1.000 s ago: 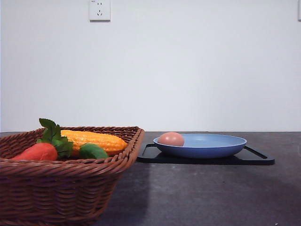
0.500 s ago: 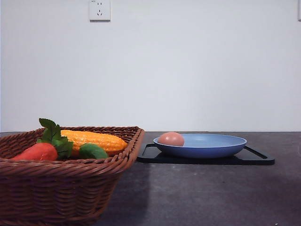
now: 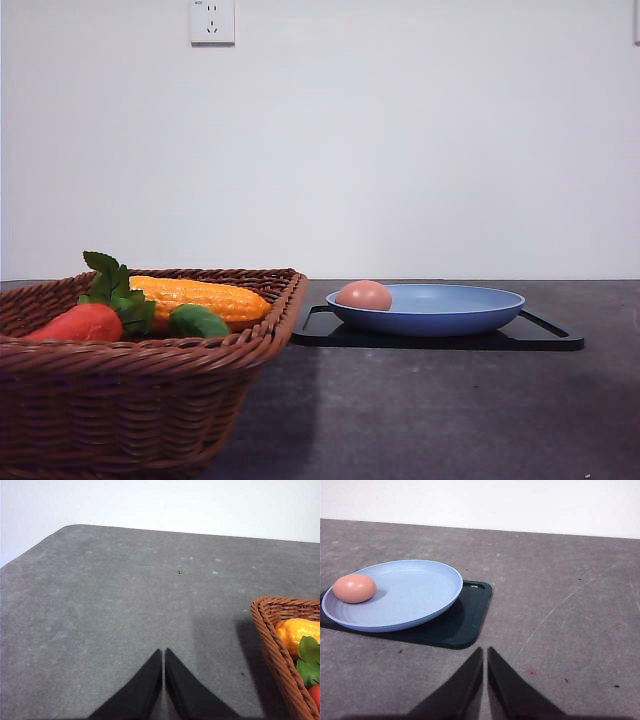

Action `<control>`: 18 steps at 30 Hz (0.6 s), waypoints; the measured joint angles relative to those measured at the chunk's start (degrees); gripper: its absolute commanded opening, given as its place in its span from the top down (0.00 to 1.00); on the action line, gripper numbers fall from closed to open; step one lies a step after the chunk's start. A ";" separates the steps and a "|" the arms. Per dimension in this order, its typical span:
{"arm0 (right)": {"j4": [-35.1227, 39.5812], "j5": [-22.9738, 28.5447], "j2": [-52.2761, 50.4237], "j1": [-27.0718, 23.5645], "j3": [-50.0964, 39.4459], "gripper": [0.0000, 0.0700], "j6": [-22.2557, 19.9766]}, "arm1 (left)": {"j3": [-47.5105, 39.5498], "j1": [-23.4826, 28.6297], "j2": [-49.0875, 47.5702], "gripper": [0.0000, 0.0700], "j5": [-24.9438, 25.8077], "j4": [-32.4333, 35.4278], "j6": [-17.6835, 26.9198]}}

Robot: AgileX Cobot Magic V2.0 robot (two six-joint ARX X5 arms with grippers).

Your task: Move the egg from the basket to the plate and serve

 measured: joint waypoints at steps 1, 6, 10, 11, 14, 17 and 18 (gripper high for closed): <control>0.00 0.00 0.00 0.00 0.00 1.00 0.00 | 0.00 0.00 0.00 1.00 0.00 0.00 0.00; 0.00 0.00 0.00 0.00 0.00 1.00 0.00 | 0.00 0.00 0.00 1.00 0.02 0.00 0.00; 0.00 0.00 0.00 0.00 0.00 1.00 0.00 | 0.00 0.00 0.00 1.00 0.00 0.00 0.00; 0.00 0.00 0.00 0.00 0.00 1.00 0.00 | 0.00 0.00 0.00 1.00 0.00 0.00 0.00; 0.02 0.00 0.00 0.00 0.00 1.00 0.00 | 0.00 0.00 0.00 1.00 0.00 0.00 0.00; 0.02 0.00 0.00 0.00 0.00 1.00 0.00 | 0.00 0.00 0.00 1.00 0.02 0.00 0.00; 0.00 0.00 0.00 0.00 0.00 1.00 0.00 | 0.00 0.00 0.00 1.00 0.02 -0.02 0.00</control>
